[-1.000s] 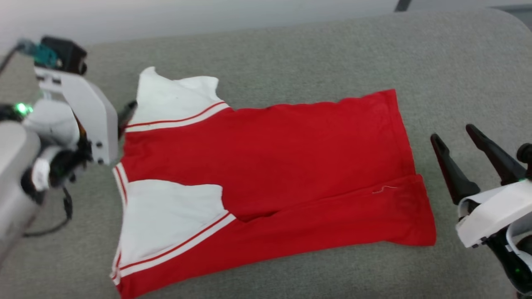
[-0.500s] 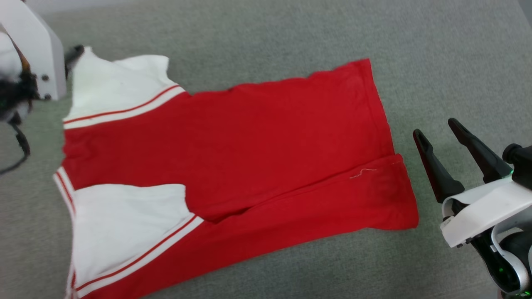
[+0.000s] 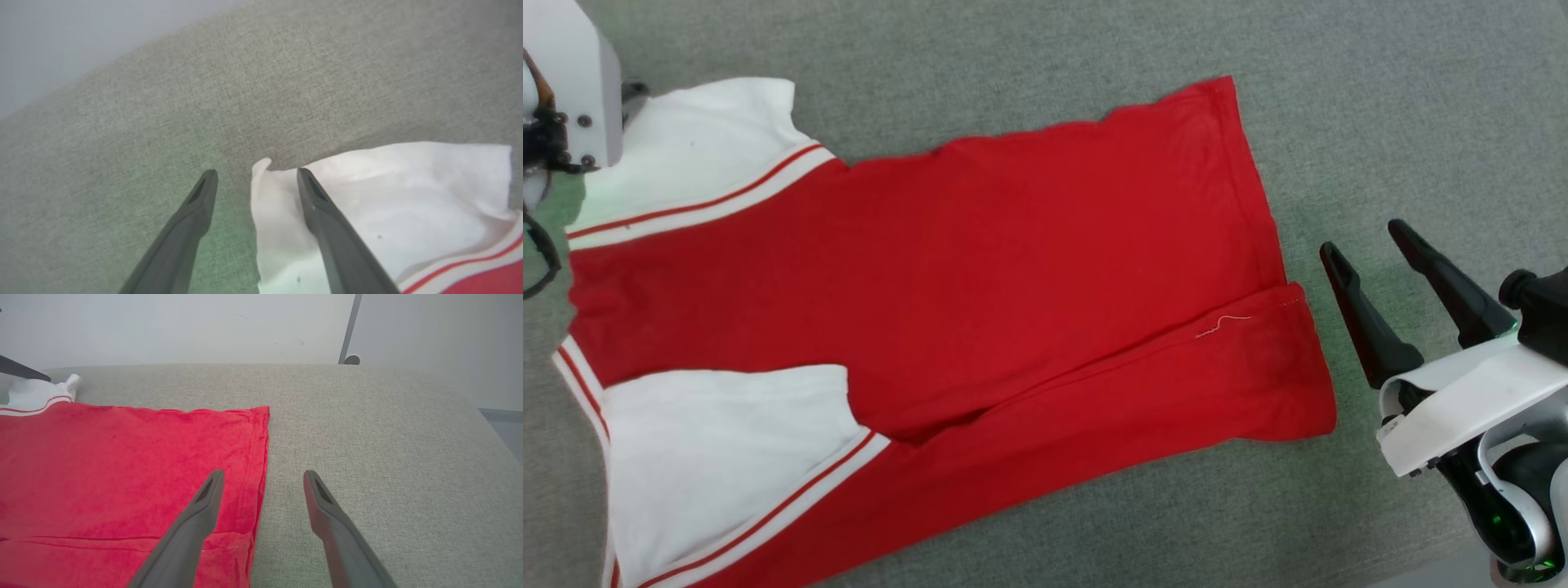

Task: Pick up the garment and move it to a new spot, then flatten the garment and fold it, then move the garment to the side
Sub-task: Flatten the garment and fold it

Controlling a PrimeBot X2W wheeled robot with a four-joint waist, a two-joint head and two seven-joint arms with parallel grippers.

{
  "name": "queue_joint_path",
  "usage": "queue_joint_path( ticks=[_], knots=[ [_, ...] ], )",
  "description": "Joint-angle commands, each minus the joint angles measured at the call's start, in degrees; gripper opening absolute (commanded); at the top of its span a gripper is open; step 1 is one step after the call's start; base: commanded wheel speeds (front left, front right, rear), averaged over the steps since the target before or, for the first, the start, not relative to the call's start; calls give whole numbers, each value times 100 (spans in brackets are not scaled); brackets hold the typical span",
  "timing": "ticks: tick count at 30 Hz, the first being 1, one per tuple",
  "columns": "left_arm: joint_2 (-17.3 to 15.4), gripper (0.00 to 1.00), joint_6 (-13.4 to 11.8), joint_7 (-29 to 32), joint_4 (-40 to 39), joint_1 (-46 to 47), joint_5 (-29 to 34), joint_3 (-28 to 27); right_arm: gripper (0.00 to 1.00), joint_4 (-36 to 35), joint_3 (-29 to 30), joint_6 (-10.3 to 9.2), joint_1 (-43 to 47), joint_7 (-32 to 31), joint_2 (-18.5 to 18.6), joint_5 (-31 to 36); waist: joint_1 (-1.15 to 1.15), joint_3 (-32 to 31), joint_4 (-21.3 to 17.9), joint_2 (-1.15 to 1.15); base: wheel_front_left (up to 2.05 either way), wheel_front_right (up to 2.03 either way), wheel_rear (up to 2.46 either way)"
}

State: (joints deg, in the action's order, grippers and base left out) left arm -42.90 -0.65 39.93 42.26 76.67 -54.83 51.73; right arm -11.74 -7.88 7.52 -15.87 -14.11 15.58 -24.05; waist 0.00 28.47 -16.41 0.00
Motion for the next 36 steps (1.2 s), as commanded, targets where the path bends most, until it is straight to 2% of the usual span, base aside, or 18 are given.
queue_joint_path(
  ticks=[1,4,5,6,9,11,12,13,14,15,19,20,21,24,27,31,36],
  knots=[
    [46,100,24,51,109,84,57,42,100,-9,-8,-6,-35,-4,4,-6,0,41,-21,0,0,0,0],
    [135,100,32,167,378,157,29,65,100,-21,-19,-6,-89,-29,2,-33,0,93,-43,0,0,0,0],
    [181,97,18,241,469,156,-26,55,100,-26,-16,-6,-106,-38,0,-38,0,107,-51,0,0,0,0],
    [220,52,0,322,565,153,-51,64,100,-29,-12,-6,-113,-47,-4,-44,0,120,-60,0,0,0,0],
    [292,43,-59,564,792,134,-99,109,100,-30,19,-6,-113,-102,7,-52,0,140,-77,0,0,0,0],
    [332,41,-84,713,899,117,-131,134,100,-46,47,-6,-119,-115,22,-43,0,148,-71,0,0,0,0],
    [355,36,-104,809,950,106,-173,130,100,-48,65,-6,-118,-127,19,-48,0,149,-67,0,0,0,0],
    [378,27,-132,926,1007,95,-168,159,100,-45,77,-6,-115,-138,17,-44,0,149,-61,0,0,0,0],
    [392,27,-146,1040,1046,86,-154,208,100,-54,88,-6,-121,-157,18,-37,0,149,-52,0,0,0,0],
    [412,31,-194,1103,1078,82,-171,213,100,-60,101,-6,-126,-166,10,-38,0,147,-40,0,0,0,0],
    [515,27,-294,1401,1105,70,-180,283,100,-83,108,-6,-163,-237,-16,-42,0,145,2,0,0,0,0],
    [530,20,-336,1423,1114,57,-232,254,100,-84,98,-6,-176,-256,-20,-52,0,147,8,0,0,0,0],
    [551,0,-343,1474,1123,33,-251,261,100,-86,90,-6,-204,-278,-22,-60,0,148,10,0,0,0,0],
    [571,0,-404,1703,1170,-30,-324,272,100,-91,67,-6,-279,-372,-15,-103,0,154,19,0,0,0,0],
    [577,0,-383,1536,1102,-2,-345,221,100,-116,75,-6,-365,-493,-18,-155,0,169,16,0,0,0,0],
    [619,0,-303,1392,1038,26,-375,188,100,-128,28,-6,-695,-916,113,-230,0,184,33,0,0,0,0],
    [731,0,-327,1401,1063,83,-385,197,100,71,-26,-6,-1229,-1530,200,-333,0,208,96,0,0,0,0]
  ],
)
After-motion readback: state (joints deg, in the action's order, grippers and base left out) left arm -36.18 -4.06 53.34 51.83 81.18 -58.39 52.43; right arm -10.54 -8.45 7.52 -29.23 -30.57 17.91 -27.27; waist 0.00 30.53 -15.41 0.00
